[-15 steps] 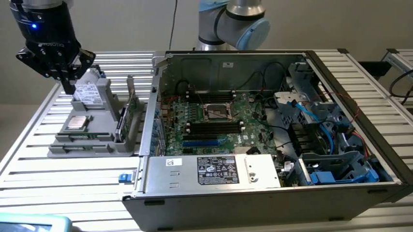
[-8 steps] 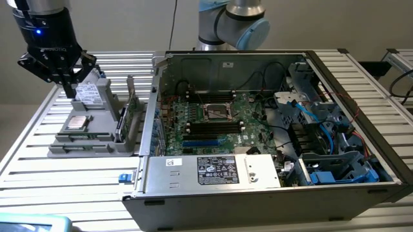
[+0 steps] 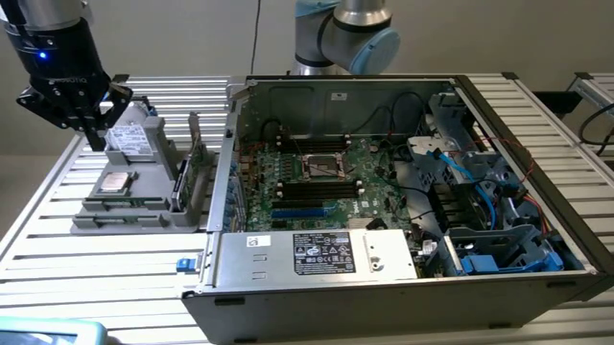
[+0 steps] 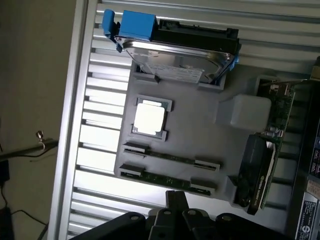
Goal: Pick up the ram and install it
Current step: 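Reach for the ram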
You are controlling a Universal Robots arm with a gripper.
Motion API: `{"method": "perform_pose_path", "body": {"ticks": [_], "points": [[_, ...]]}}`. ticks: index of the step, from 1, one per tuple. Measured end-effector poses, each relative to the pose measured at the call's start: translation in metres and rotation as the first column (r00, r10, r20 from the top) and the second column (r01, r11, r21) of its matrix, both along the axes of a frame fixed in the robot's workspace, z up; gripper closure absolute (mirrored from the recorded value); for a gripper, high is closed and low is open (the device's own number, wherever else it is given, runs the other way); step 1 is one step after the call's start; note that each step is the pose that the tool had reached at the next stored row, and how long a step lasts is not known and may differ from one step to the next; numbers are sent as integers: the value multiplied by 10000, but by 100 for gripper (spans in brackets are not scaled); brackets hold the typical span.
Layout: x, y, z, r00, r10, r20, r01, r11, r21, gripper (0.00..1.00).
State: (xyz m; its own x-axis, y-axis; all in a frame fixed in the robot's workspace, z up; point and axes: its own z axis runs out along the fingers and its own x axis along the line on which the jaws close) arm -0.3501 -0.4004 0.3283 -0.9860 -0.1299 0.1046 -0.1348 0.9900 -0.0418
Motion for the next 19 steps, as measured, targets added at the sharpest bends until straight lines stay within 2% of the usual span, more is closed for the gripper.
{"method": "perform_pose_path", "body": {"ticks": [5,9,11,12,15,17,19], "points": [[-4,0,-49,9986,-521,123,521,9986,-9,89],[-5,0,-89,9940,-1071,205,1071,9942,-11,89],[-7,0,-103,9922,-1211,286,1213,9926,-29,89],[-9,0,-109,9916,-1250,339,1252,9921,-44,89],[-35,0,-127,9904,-1308,456,1317,9911,-169,89],[-51,5,-128,9902,-1314,467,1326,9909,-233,89],[-51,5,-128,9902,-1313,467,1325,9909,-234,89]]}}
